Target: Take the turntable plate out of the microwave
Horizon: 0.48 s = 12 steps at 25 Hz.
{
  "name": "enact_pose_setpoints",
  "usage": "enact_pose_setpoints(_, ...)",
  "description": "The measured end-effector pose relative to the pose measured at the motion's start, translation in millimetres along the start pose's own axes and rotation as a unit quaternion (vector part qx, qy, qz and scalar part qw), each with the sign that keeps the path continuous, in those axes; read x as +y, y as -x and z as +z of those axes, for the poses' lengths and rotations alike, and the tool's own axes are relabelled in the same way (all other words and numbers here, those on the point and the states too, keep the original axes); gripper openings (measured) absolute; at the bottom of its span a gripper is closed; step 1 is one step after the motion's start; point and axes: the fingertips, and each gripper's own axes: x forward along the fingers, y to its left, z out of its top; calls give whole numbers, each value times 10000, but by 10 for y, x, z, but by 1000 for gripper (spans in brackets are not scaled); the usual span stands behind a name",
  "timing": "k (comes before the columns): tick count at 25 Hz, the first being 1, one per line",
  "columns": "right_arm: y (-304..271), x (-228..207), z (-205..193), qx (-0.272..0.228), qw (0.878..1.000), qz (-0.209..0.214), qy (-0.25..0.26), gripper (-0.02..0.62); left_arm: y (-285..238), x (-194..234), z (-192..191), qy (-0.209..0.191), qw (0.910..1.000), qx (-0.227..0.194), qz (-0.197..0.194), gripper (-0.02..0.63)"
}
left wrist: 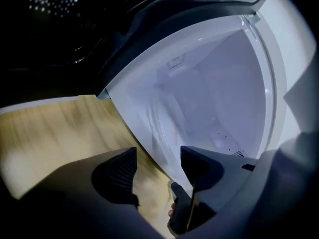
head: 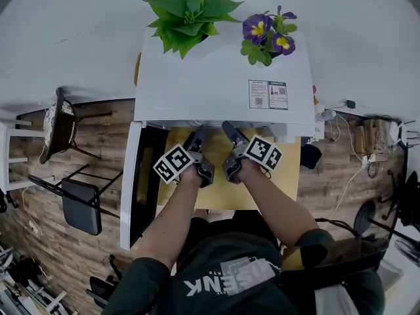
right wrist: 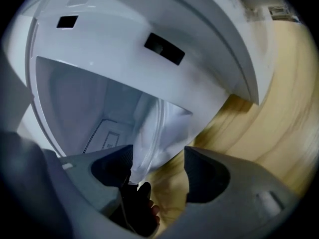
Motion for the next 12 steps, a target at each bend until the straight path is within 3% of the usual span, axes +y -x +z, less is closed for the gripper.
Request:
enact_pose_setpoints(6,-135,-90,-13,-98,9985,-224,-487,305,-134,59,10,369,9992,144,-68,258)
enact_pose_setpoints(12,-224,-89,30,-249,9973,-358,-597,305,-201,67,43,380,9992,82,-79,258)
